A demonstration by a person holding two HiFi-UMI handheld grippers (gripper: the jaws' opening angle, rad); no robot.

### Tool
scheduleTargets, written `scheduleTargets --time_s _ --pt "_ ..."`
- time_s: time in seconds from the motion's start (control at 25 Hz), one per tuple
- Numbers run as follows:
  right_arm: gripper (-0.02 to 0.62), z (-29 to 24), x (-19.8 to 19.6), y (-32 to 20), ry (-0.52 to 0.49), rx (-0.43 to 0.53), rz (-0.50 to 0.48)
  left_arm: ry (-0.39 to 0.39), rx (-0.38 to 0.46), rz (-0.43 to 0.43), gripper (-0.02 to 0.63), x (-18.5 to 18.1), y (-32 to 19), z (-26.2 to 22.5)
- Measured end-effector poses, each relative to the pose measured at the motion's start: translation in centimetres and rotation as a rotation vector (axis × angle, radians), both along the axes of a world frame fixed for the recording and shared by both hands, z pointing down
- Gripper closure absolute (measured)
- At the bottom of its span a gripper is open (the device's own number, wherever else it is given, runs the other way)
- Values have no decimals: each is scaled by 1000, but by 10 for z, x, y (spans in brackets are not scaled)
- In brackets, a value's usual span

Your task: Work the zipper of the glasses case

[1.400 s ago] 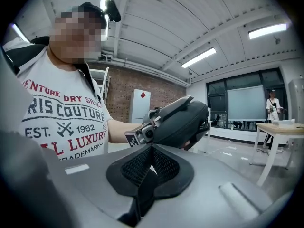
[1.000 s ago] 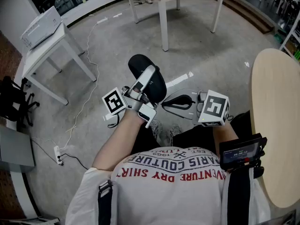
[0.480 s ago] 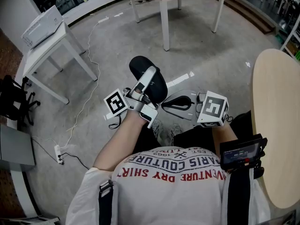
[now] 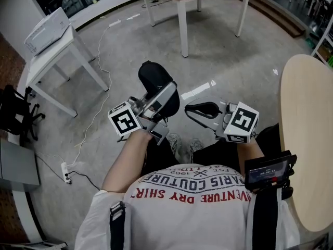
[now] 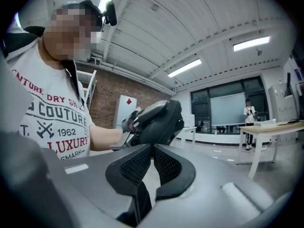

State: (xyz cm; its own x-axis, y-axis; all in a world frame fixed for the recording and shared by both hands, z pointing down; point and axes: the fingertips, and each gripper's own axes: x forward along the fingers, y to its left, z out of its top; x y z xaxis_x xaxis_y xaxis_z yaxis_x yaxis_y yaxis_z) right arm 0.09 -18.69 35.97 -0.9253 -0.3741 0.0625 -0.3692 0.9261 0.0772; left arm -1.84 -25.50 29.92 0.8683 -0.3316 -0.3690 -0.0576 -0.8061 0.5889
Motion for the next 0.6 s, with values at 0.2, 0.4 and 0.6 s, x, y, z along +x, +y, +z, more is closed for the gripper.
scheduleTargets --time_s 0.2,0.4,0.6 --pt "594 -5 22 -19 -31 13 159 -410 235 -151 353 0 5 31" --pt "594 1 26 -27 -38 -11 221 -681 276 -251 353 -6 1 84" --pt "595 5 37 -39 -84 -61 275 -715 269 -229 353 -4 5 100"
